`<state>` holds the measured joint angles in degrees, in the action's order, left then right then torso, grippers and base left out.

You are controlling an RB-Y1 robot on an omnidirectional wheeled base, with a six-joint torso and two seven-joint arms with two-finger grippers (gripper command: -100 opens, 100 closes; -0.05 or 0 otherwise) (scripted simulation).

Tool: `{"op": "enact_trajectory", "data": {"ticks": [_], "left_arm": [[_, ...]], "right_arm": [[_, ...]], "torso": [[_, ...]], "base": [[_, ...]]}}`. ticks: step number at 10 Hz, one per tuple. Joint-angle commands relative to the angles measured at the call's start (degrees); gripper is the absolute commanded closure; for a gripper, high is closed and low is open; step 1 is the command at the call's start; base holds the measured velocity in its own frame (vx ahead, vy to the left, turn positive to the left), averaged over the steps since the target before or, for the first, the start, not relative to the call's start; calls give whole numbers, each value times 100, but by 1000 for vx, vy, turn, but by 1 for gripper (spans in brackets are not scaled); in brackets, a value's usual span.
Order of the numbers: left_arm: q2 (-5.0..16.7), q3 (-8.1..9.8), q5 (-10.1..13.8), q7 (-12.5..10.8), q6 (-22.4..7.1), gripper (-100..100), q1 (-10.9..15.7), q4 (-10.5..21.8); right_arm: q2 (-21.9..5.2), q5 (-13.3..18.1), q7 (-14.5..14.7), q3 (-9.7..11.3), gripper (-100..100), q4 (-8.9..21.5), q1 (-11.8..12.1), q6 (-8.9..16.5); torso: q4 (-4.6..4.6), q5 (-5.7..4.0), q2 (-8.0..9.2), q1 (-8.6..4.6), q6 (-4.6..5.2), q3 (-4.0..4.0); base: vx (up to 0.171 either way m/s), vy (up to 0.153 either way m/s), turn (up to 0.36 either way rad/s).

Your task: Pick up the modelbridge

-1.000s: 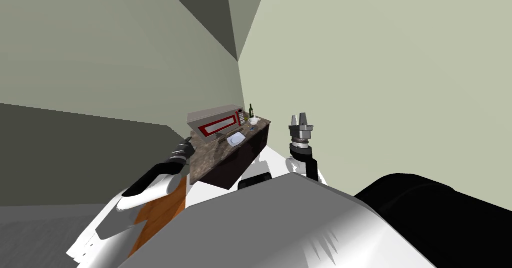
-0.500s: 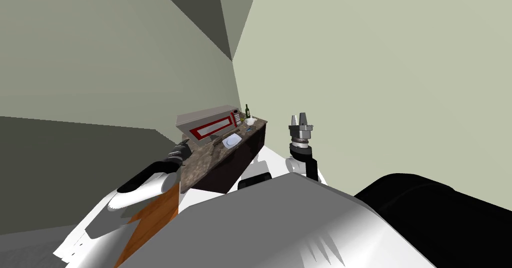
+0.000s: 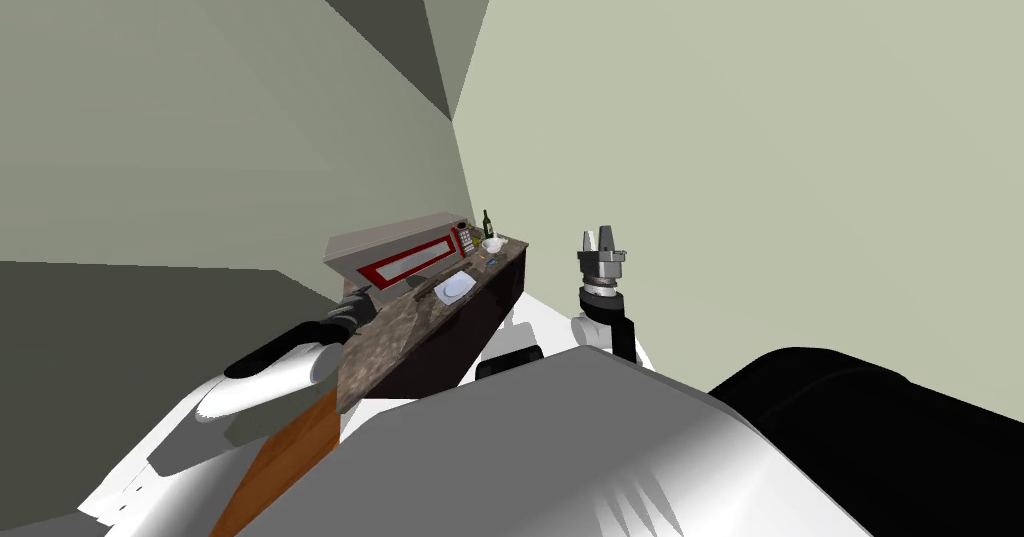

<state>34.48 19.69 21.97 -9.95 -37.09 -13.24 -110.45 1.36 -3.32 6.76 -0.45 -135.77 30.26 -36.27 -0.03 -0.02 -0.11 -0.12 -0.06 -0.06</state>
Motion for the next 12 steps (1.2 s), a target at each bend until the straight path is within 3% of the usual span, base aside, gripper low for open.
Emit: {"op": "enact_trajectory", "data": {"ticks": [1, 2, 4, 5, 7, 8, 10, 11, 12], "left_arm": [[5, 17, -2, -33, -263, -100, 10, -19], [129, 111, 113, -184, -439, -100, 78, 132], [129, 111, 113, -184, -701, -100, 78, 132], [250, 203, 230, -339, -877, -100, 142, 289], [250, 203, 230, -339, -1139, -100, 142, 289], [367, 292, 345, -496, -1351, -100, 203, 450], [367, 292, 345, -496, -1574, -100, 203, 450], [480, 378, 460, -655, -1796, -100, 261, 616], [480, 378, 460, -655, -1967, -100, 261, 616]], "right_arm": [[0, 0, 0, 0, 0, 0, 0, 0], [0, 0, 0, 0, 0, 0, 0, 0], [0, 0, 0, 0, 0, 0, 0, 0], [0, 0, 0, 0, 0, 0, 0, 0], [0, 0, 0, 0, 0, 0, 0, 0], [0, 0, 0, 0, 0, 0, 0, 0], [0, 0, 0, 0, 0, 0, 0, 0], [0, 0, 0, 0, 0, 0, 0, 0], [0, 0, 0, 0, 0, 0, 0, 0]], "torso": [[0, 0, 0, 0, 0, 0], [1, 1, 5, 5, -1, 3], [0, 0, -2, 1, 1, -1], [1, 1, 5, 7, -1, 2], [-1, 0, -4, 2, -1, -2], [1, 1, 5, 6, -2, 2], [-1, 0, -2, 2, 0, -1], [1, 1, 5, 6, -3, 3], [0, 1, -2, 3, 3, -1]], "base": [[17, -20, 26], [39, -42, -177], [31, -24, -52], [45, -33, -184], [35, -24, -46], [44, -30, -179], [32, -21, -52], [47, -28, -164], [53, -26, -103]]}}
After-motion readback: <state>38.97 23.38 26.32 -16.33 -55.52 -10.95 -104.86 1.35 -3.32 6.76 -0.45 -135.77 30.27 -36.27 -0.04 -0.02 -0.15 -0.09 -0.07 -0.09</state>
